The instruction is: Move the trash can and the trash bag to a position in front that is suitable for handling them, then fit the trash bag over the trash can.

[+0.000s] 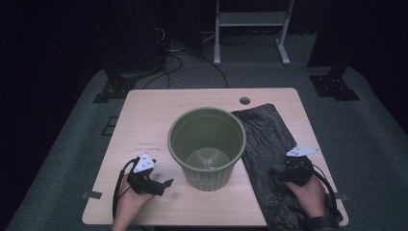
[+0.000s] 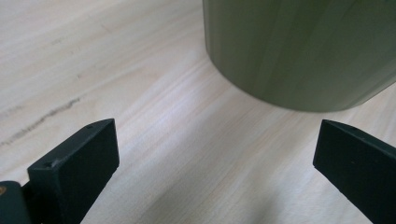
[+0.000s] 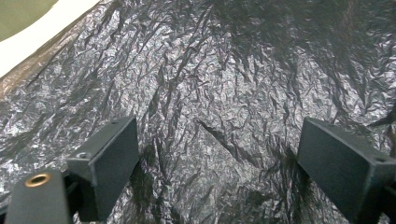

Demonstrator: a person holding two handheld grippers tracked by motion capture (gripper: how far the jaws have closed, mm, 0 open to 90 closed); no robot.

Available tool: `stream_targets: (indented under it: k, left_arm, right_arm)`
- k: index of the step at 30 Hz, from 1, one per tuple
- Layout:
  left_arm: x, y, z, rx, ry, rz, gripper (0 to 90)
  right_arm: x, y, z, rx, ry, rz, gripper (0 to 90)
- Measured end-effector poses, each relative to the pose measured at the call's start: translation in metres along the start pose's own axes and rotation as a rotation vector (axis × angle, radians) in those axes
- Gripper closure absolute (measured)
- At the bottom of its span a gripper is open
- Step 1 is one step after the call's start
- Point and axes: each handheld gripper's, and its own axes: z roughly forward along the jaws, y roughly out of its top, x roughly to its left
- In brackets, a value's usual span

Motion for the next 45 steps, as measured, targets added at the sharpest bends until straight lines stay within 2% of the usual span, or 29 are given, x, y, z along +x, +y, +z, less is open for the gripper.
stream_targets:
  k: [5, 11, 15, 26, 29, 32, 35, 39, 45]
  left_arm:
    - [0.002, -0.005, 0.007, 0.037, 0.008, 0.005, 0.0]
    - [0.002, -0.008, 0.016, 0.074, -0.005, -0.004, 0.0]
    - [0.004, -0.009, 0.016, 0.092, 0.007, -0.008, 0.0]
    - [0.004, -0.009, 0.016, 0.091, 0.010, -0.012, 0.0]
    - [0.004, -0.009, 0.016, 0.092, 0.010, -0.012, 0.0]
    - [0.004, -0.009, 0.016, 0.092, 0.010, -0.012, 0.0]
    - [0.004, -0.009, 0.016, 0.092, 0.010, -0.012, 0.0]
    - [0.004, -0.009, 0.016, 0.092, 0.010, -0.012, 0.0]
    - [0.004, -0.009, 0.016, 0.092, 0.010, -0.012, 0.0]
  right_arm:
    - [0.000, 0.000, 0.000, 0.000, 0.000, 0.000, 11.8]
    - [0.000, 0.000, 0.000, 0.000, 0.000, 0.000, 11.7]
    - [0.000, 0.000, 0.000, 0.000, 0.000, 0.000, 11.7]
    - [0.001, 0.000, 0.000, 0.000, -0.003, 0.003, 11.5]
    - [0.001, 0.001, -0.002, 0.015, -0.034, 0.016, 9.3]
    - [0.001, 0.003, -0.008, 0.006, -0.045, 0.010, 9.2]
    - [-0.001, 0.006, -0.016, -0.019, -0.033, 0.023, 9.2]
    - [-0.002, 0.008, -0.026, -0.031, -0.039, 0.029, 9.2]
    - [-0.011, 0.007, -0.035, -0.014, -0.071, 0.053, 9.2]
